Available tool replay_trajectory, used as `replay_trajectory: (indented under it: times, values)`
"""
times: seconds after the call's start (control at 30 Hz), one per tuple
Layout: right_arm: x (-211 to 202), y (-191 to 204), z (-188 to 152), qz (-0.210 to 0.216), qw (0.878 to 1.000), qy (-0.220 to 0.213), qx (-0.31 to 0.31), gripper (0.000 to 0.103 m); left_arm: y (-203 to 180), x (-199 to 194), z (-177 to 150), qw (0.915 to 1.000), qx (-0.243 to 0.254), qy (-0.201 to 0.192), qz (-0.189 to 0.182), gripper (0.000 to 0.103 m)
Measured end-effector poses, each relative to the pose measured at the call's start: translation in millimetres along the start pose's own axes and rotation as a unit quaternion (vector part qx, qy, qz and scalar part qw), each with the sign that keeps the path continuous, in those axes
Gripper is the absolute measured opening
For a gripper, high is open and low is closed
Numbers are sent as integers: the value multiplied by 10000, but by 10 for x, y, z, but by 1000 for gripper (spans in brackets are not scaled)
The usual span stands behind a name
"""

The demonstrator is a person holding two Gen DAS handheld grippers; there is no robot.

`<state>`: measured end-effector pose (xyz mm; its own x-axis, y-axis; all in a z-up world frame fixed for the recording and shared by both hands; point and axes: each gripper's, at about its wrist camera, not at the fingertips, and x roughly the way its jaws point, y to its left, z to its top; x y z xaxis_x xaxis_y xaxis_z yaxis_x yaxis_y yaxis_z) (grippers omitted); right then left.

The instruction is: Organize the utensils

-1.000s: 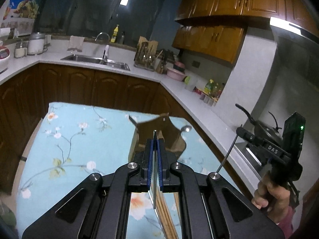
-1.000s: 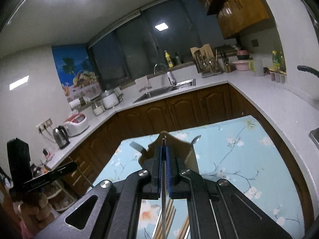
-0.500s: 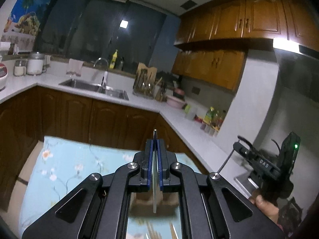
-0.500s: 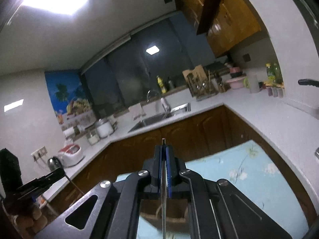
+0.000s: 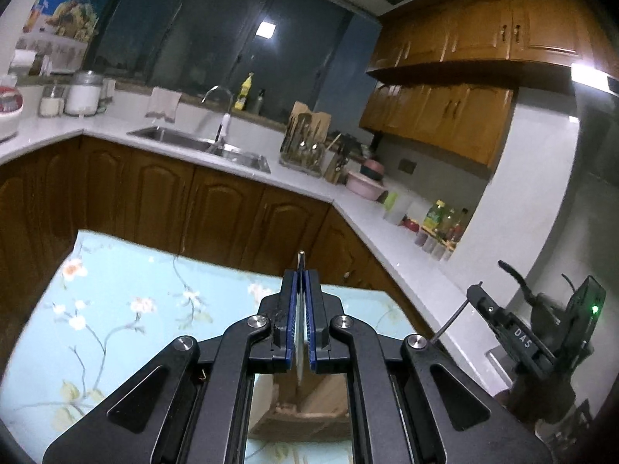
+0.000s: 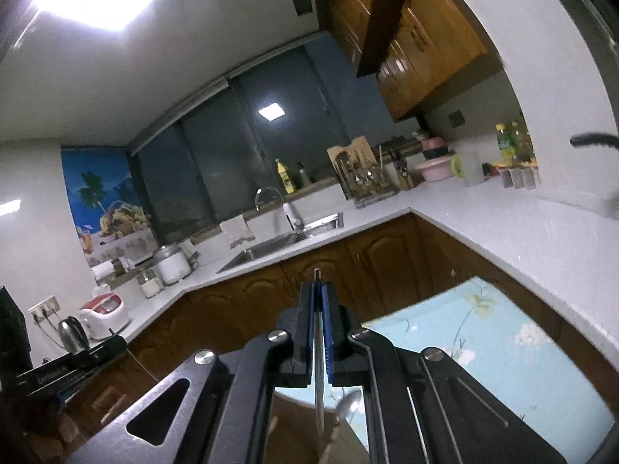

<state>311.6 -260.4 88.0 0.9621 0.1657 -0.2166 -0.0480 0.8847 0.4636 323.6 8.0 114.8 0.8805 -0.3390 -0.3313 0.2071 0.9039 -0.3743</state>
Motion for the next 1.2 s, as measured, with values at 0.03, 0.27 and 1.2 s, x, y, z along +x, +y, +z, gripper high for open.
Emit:
replay_trajectory:
  times: [0.03, 0.27, 1.2]
  values:
    - [25, -23, -36, -7, 10000, 23, 17, 4, 39, 41, -69, 10000, -49, 54, -22, 3]
    - [131, -96, -285, -42, 9994, 341, 46, 5, 125, 168, -313, 9999, -31, 145, 44, 4]
    - [-557, -154, -126, 92, 9988, 437, 197, 103, 152, -458, -430, 9993, -237, 138, 257, 98]
